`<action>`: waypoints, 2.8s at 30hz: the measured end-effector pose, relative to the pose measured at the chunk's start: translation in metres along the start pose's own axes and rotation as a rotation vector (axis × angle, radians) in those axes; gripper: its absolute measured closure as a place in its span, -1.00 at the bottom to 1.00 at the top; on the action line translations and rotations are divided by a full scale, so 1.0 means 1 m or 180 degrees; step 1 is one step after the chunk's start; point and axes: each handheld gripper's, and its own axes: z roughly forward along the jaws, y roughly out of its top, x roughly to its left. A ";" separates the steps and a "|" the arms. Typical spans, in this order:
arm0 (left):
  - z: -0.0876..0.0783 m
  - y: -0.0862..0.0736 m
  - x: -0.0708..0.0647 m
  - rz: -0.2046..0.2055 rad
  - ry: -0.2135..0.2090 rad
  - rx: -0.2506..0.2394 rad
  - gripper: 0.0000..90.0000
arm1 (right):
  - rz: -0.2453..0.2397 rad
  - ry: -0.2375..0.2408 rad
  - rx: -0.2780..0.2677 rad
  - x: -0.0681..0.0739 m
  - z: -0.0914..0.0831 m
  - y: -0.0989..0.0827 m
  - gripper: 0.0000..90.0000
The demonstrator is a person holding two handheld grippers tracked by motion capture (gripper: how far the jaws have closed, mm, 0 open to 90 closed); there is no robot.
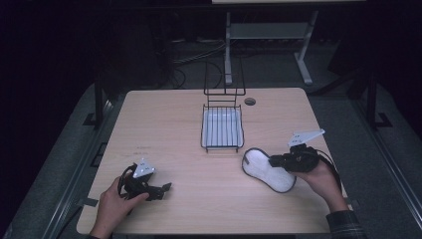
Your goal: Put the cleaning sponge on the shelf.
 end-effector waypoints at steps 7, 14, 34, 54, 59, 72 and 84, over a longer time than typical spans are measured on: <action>0.000 0.000 0.000 0.0001 0.0000 0.0001 -0.72 | 0.0054 0.0076 -0.0082 0.001 -0.003 0.001 0.86; 0.000 0.000 0.000 0.0000 0.0000 0.0002 -0.72 | 0.0073 0.0061 -0.0126 0.002 -0.006 0.001 0.88; 0.000 0.000 0.000 -0.0008 0.0001 -0.0006 -0.72 | 0.0046 -0.0151 -0.0393 0.004 -0.024 0.015 0.88; 0.000 0.000 0.000 -0.0003 0.0001 -0.0008 -0.72 | 0.0183 -0.0326 -0.0716 -0.008 -0.030 0.035 0.88; 0.000 0.000 0.000 -0.0006 0.0001 -0.0006 -0.72 | 0.0227 -0.0358 -0.0798 -0.011 -0.027 0.043 0.88; 0.000 0.000 0.000 0.0009 0.0002 0.0001 -0.72 | 0.0280 -0.0368 -0.0891 -0.019 -0.014 0.068 0.88; 0.000 0.000 0.000 0.0002 -0.0001 0.0000 -0.72 | 0.0342 -0.0380 -0.0930 -0.024 0.006 0.098 0.87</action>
